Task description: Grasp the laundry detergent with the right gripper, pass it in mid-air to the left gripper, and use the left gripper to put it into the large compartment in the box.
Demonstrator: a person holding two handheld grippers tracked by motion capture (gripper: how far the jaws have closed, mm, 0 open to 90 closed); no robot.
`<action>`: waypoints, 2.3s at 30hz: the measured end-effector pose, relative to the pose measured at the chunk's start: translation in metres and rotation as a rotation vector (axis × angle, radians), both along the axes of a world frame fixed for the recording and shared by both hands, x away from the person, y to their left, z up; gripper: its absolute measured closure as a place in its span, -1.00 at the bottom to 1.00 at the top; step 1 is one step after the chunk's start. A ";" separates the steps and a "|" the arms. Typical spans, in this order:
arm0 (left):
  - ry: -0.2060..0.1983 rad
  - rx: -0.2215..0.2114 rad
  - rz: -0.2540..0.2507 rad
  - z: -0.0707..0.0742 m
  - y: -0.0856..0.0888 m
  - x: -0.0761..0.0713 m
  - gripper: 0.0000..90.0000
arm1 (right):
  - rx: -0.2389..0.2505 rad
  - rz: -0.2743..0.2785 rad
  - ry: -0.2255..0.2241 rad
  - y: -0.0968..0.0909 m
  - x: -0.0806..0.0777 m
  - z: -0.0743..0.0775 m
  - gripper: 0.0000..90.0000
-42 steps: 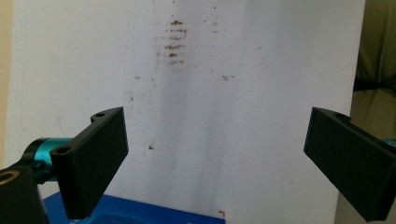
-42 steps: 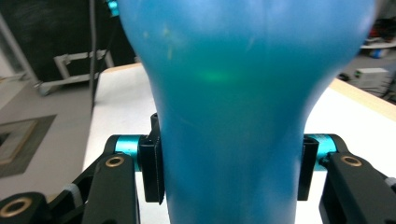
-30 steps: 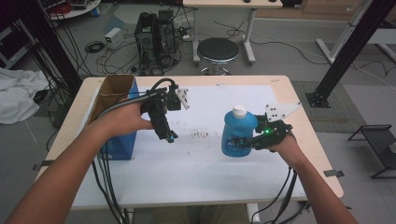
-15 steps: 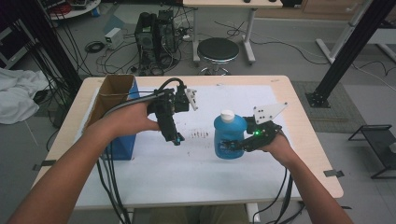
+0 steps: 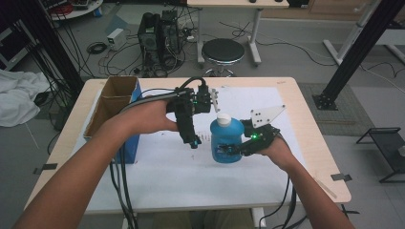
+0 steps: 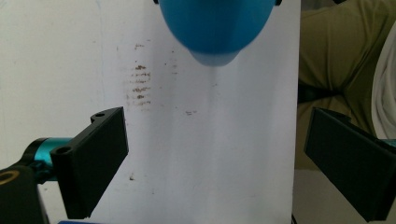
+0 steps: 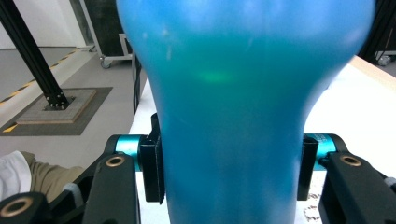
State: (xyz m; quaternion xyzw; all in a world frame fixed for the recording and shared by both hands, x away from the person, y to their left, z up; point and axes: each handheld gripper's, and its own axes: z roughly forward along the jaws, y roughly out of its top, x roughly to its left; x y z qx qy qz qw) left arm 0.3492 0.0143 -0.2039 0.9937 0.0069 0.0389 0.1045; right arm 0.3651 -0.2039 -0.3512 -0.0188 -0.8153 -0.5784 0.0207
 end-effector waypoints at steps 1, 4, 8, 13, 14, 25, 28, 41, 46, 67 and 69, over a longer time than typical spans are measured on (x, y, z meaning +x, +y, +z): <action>0.001 0.002 -0.003 0.001 -0.003 0.000 -0.86 | -0.001 0.002 -0.005 0.001 0.000 0.000 -0.02; 0.001 0.001 -0.011 0.002 -0.009 0.001 -0.86 | -0.007 0.005 0.004 0.003 0.000 0.000 -0.02; 0.003 0.002 -0.021 0.002 -0.016 0.002 -0.86 | -0.008 0.015 -0.008 0.008 0.000 0.001 -0.02; 0.006 0.009 -0.026 0.003 -0.021 0.003 -0.86 | -0.001 0.022 -0.004 0.015 -0.001 -0.001 -0.02; 0.010 0.002 -0.024 0.002 -0.021 0.004 -0.86 | 0.002 0.024 -0.012 0.016 0.000 -0.001 -0.02; 0.018 0.001 -0.019 -0.002 -0.025 0.009 -0.86 | -0.006 0.021 0.001 0.026 0.000 0.000 -0.02; 0.015 0.002 -0.029 -0.003 -0.028 0.009 -0.86 | -0.002 0.022 -0.006 0.030 0.001 0.002 -0.02; 0.025 0.003 -0.034 -0.009 -0.034 0.009 -0.86 | 0.004 0.030 -0.031 0.036 0.002 0.004 -0.02; 0.031 0.013 -0.033 -0.011 -0.036 0.009 -0.86 | -0.010 0.026 -0.024 0.034 0.001 0.005 -0.02; 0.015 0.016 -0.044 -0.013 -0.035 0.008 -0.59 | -0.002 0.016 -0.028 0.034 0.001 0.005 -0.02; 0.009 0.019 -0.049 -0.014 -0.036 0.008 -0.49 | -0.010 0.019 0.003 0.034 -0.001 0.006 -0.02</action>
